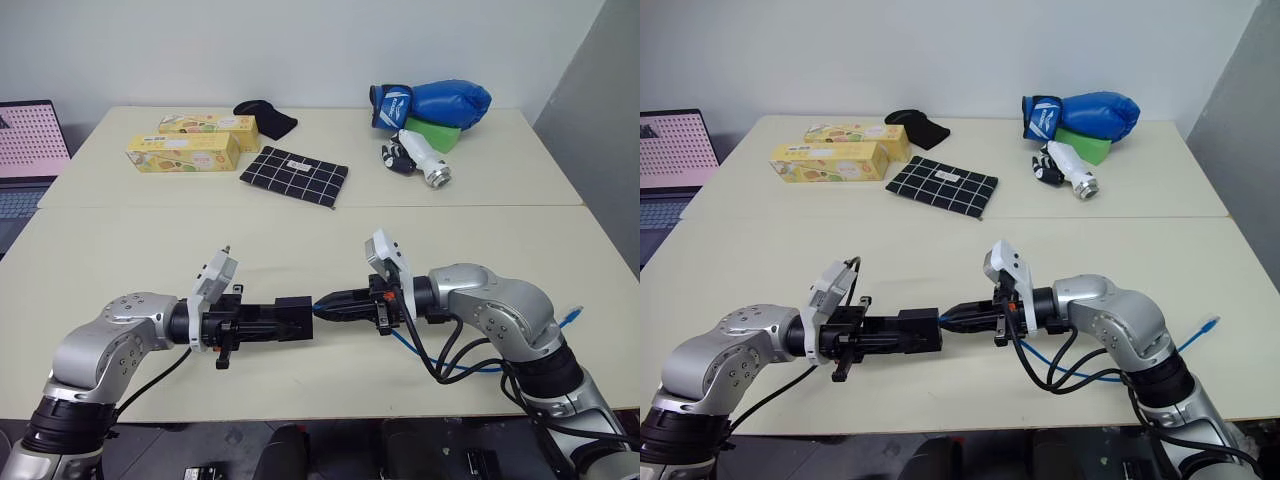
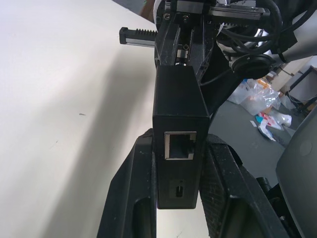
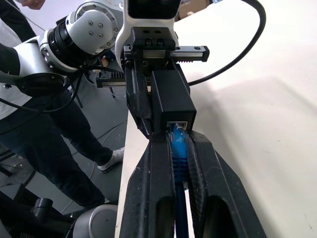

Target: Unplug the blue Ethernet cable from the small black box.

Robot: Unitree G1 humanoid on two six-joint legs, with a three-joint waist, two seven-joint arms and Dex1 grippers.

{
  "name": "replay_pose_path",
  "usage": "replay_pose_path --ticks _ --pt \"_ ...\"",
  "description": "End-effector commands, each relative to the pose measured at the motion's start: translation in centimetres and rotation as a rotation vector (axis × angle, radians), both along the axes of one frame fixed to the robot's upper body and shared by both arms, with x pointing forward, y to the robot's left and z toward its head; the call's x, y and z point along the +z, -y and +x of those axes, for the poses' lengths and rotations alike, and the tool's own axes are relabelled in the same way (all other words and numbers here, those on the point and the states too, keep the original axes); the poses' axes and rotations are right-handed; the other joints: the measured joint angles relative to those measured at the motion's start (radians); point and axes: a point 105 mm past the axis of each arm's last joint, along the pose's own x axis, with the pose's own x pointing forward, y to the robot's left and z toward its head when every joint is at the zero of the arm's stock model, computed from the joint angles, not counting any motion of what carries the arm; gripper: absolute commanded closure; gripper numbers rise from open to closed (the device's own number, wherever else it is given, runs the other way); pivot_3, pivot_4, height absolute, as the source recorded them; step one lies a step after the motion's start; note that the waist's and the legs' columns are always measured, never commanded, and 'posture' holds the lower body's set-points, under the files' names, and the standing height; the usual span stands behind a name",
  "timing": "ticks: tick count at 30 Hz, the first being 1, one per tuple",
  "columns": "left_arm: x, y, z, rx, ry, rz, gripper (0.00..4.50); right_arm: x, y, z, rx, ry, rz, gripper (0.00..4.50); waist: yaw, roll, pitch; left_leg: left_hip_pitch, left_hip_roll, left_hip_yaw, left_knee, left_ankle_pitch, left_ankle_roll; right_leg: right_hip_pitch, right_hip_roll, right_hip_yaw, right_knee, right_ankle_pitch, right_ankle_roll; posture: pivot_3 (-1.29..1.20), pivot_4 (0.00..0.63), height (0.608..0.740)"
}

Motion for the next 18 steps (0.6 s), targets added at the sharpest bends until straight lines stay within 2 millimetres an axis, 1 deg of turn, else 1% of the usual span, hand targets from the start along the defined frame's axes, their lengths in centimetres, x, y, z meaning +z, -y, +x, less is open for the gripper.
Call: replay_pose_path --ticks 1,5,11,15,18 --pt "0.9 0.2 -0.2 -0.023 0.049 -0.019 3.72 0.4 -0.1 -0.2 0.021 0.032 -0.003 4.45 0.000 0.000 0.000 0.000 0.000 0.000 0.000 0.000 0.000 0.000 0.000 0.000 0.000 0.000 0.000 0.00 0.150 0.740" --pt "0.9 0.1 -0.5 -0.035 0.052 -0.015 3.72 0.3 0.2 -0.1 0.024 0.007 -0.013 4.45 0.000 0.000 0.000 0.000 0.000 0.000 0.000 0.000 0.000 0.000 0.000 0.000 0.000 0.000 0.000 0.00 0.150 0.740" --pt "1.2 -1.4 0.2 0.057 0.071 -0.016 3.72 -0.8 2.5 1.5 -0.044 -0.011 -0.076 4.45 0.000 0.000 0.000 0.000 0.000 0.000 0.000 0.000 0.000 0.000 0.000 0.000 0.000 0.000 0.000 0.00 0.150 0.740" --pt "1.8 -2.6 0.4 0.144 0.088 -0.034 3.72 -1.4 4.4 3.4 -0.142 0.015 -0.105 4.47 0.000 0.000 0.000 0.000 0.000 0.000 0.000 0.000 0.000 0.000 0.000 0.000 0.000 0.000 0.000 0.00 0.150 0.740" --pt "1.4 -3.5 0.3 0.196 0.092 -0.012 3.72 -1.3 6.1 6.2 -0.289 0.075 -0.103 4.47 -0.003 0.000 0.000 0.000 0.000 0.001 0.000 0.000 0.000 0.000 0.000 0.000 0.000 0.000 0.000 0.00 0.150 0.740"
